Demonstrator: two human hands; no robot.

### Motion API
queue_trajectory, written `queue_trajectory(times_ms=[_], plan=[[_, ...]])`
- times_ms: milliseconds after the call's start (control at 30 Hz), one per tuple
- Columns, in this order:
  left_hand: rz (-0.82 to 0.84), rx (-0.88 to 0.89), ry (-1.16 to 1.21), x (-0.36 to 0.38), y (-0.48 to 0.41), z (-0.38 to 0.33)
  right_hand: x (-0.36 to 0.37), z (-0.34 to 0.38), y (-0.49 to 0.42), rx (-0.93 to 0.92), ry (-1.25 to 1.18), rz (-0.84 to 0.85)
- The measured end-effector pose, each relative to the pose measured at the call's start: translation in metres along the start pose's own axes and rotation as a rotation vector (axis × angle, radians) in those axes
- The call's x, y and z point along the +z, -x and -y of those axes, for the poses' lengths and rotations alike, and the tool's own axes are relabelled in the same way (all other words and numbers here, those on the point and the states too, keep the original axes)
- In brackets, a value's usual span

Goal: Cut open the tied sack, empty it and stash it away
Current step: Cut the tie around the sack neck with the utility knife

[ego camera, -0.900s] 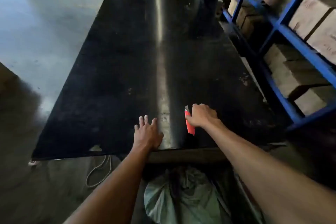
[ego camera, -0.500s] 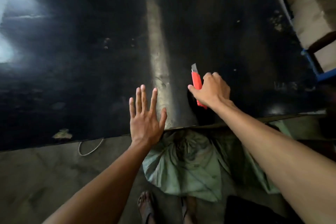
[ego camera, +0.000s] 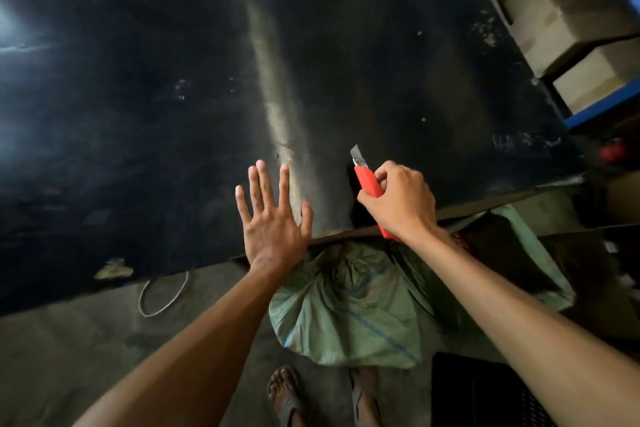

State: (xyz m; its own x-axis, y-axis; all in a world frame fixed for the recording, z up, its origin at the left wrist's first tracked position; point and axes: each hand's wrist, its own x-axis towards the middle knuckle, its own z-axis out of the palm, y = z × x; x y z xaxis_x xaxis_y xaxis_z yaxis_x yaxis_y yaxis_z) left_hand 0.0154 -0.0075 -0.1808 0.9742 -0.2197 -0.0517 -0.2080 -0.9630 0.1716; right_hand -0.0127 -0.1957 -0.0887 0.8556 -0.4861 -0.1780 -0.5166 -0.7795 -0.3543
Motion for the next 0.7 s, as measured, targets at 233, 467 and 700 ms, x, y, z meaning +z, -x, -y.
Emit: queue_trajectory(times_ms=[233,467,700], plan=[[0.057,0.027,0.038,-0.007,0.004,0.005,0.0,-0.021,0.139,0.018,-0.101,-0.029],[0.191,0.099,0.057,-0.029,0.126,0.012,0.008,-0.071,0.271,0.072,-0.053,0.129],[0.504,-0.03,0.071,0.053,0.291,0.01,0.069,-0.139,0.324,0.082,-0.057,0.213]])
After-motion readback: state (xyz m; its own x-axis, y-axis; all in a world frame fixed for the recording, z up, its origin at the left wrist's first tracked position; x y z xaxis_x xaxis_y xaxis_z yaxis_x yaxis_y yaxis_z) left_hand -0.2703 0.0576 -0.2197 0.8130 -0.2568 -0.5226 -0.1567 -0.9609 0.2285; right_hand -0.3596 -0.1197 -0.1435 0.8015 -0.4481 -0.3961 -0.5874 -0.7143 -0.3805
